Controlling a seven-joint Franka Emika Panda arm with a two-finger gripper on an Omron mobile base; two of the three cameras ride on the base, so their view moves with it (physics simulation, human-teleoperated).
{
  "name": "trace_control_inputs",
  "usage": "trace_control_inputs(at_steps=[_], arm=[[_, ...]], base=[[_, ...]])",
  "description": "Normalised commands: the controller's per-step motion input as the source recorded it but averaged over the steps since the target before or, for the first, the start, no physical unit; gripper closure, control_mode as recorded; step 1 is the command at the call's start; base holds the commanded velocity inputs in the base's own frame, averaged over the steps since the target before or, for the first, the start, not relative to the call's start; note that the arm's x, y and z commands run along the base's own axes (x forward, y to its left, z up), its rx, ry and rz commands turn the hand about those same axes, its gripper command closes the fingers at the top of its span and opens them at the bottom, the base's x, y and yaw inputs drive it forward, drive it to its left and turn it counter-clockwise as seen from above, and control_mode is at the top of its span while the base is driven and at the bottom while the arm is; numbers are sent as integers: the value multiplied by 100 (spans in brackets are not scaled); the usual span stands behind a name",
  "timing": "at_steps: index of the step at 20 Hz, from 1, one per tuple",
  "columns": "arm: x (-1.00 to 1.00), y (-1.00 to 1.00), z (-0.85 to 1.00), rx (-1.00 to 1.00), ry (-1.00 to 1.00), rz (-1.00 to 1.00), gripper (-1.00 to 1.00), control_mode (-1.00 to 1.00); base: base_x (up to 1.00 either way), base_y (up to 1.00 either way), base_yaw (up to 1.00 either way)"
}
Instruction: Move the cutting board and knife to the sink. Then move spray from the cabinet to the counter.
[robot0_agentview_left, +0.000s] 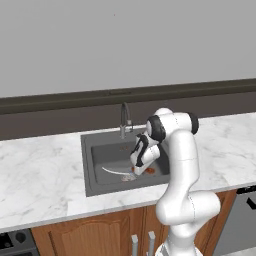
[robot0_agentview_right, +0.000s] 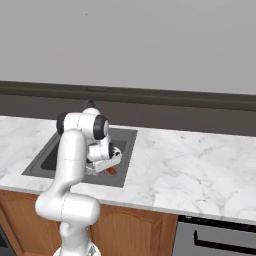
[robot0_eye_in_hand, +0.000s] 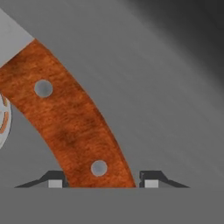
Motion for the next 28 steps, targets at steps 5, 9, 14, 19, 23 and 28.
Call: trace_control_inputs(at_steps=[5,9,14,19,23,28], arm=[[33,0,-29,0,0,0,-100,-100],[20,0,-23,0,0,0,-100,-100],[0,0,12,0,0,0,-100,-100],[0,0,56,0,0,0,-100,-100],[-6,0,76,0,0,0,-100,-100],[-46,-12,84,0,0,0,-100,-100]], base=[[0,0,0],[0,0,0],[0,0,0],[0,0,0],[0,0,0],[0,0,0]])
